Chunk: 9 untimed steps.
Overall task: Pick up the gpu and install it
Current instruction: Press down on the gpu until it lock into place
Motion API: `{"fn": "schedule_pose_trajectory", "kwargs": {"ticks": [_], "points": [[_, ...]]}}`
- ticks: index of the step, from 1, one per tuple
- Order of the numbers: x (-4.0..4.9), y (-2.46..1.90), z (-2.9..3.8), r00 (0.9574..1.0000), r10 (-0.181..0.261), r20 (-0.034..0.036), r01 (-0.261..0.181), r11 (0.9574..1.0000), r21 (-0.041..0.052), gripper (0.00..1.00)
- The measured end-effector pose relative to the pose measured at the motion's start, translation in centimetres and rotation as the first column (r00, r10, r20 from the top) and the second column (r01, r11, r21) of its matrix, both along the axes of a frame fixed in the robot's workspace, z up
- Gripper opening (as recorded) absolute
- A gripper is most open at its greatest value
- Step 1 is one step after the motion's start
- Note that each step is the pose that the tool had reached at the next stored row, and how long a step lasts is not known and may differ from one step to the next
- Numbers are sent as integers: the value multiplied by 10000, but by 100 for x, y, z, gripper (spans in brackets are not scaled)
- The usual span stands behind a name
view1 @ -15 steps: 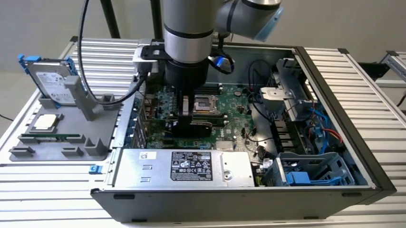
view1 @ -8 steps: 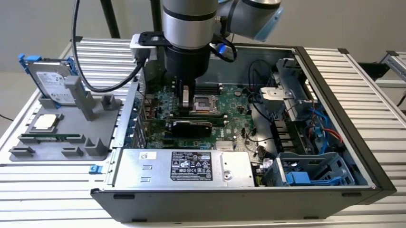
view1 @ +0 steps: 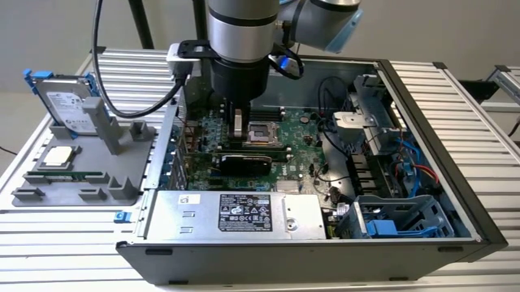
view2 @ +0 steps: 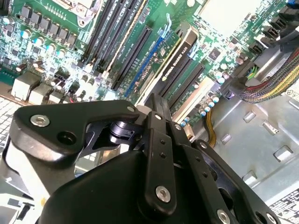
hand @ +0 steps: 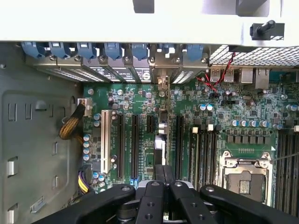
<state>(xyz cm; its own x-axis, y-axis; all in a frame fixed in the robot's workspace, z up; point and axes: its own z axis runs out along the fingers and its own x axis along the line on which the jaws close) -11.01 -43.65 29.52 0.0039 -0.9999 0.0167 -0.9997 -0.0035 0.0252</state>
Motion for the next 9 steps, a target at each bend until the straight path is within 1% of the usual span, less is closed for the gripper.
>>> {"fn": "schedule_pose_trajectory", "kwargs": {"ticks": [9], "points": [[-1, 0, 1, 10000, -2, 1, 2, 10000, 0, 0]]}}
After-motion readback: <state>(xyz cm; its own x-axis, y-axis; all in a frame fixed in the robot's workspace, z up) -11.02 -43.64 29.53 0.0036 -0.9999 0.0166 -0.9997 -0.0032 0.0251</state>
